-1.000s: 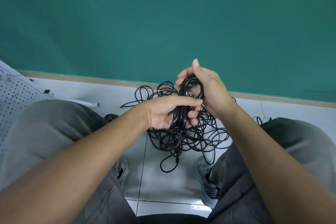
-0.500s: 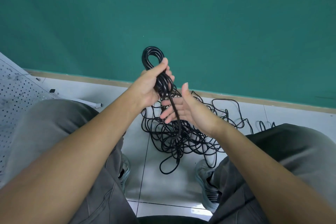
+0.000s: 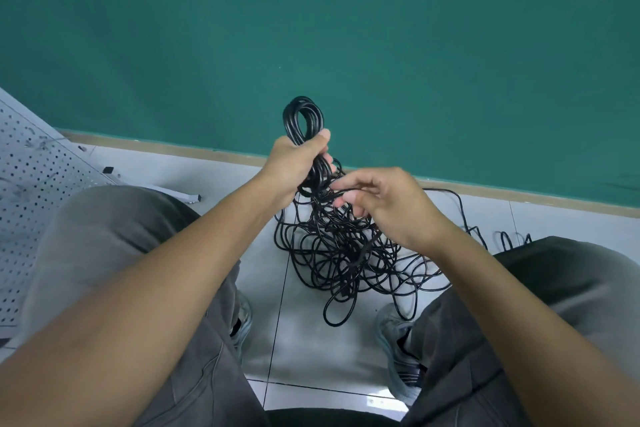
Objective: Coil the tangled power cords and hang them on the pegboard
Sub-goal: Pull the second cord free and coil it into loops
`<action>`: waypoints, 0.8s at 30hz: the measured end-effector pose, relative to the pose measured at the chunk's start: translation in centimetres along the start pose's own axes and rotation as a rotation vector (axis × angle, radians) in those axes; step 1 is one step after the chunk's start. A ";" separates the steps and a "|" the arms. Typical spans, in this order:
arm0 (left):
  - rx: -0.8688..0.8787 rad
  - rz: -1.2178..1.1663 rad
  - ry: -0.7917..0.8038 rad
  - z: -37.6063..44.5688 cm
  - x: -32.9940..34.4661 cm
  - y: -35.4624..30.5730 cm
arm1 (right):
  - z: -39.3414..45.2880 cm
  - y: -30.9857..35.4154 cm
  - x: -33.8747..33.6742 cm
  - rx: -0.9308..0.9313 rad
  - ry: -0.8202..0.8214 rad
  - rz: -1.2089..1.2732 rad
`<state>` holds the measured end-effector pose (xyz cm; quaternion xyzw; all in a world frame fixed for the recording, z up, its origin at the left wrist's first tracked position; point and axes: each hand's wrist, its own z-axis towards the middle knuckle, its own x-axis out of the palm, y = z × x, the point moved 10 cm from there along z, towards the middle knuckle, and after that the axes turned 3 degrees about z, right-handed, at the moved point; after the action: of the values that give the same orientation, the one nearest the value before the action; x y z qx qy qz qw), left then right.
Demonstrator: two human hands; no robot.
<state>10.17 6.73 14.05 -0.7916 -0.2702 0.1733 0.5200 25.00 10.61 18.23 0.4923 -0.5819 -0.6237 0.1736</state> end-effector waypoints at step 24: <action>-0.160 0.102 0.650 -5.2 6.6 0.7 | -0.2 -1.0 -5.8 0.043 -0.393 -0.037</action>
<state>18.48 6.73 15.47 -0.8563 -0.0631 -0.0842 0.5056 28.12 15.31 19.75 0.3752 -0.6088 -0.6981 0.0347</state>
